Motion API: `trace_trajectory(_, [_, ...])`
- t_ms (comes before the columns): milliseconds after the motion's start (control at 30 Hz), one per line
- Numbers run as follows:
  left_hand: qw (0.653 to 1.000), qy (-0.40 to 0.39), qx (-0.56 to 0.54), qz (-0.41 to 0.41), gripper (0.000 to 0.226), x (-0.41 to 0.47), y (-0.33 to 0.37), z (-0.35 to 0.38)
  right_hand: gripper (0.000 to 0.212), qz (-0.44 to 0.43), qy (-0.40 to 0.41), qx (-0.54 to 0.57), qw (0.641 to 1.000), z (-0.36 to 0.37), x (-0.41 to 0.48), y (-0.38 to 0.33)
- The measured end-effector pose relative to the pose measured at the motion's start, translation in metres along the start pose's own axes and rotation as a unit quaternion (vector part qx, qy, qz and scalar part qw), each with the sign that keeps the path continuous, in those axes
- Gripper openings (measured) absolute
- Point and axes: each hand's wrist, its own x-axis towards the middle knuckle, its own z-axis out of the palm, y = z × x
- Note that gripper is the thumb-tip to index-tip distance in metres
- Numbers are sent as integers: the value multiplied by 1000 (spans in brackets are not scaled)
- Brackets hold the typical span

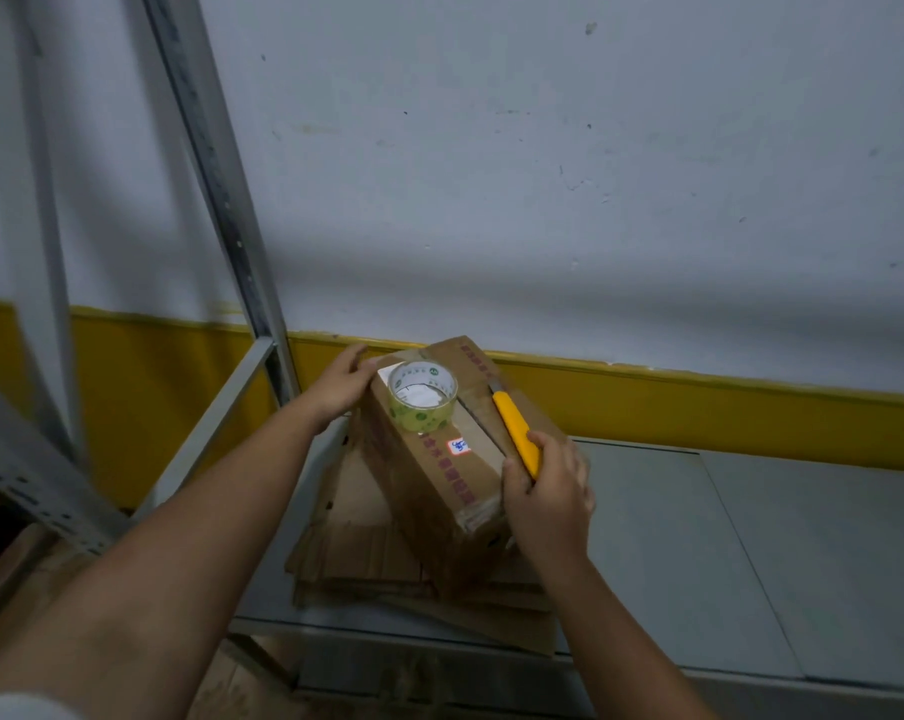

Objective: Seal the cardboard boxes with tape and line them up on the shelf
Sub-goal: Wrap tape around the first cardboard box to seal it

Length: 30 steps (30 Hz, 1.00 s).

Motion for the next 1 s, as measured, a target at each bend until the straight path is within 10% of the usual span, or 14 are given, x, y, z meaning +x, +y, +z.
trace_trajectory(500, [990, 103, -87, -51, 37, -122, -32, 19, 46, -142, -195, -52, 969, -9, 107, 22])
trace_trajectory(1000, [996, 11, -68, -59, 80, -62, -5, 4, 50, -166, -156, -134, 964, -14, 51, 22])
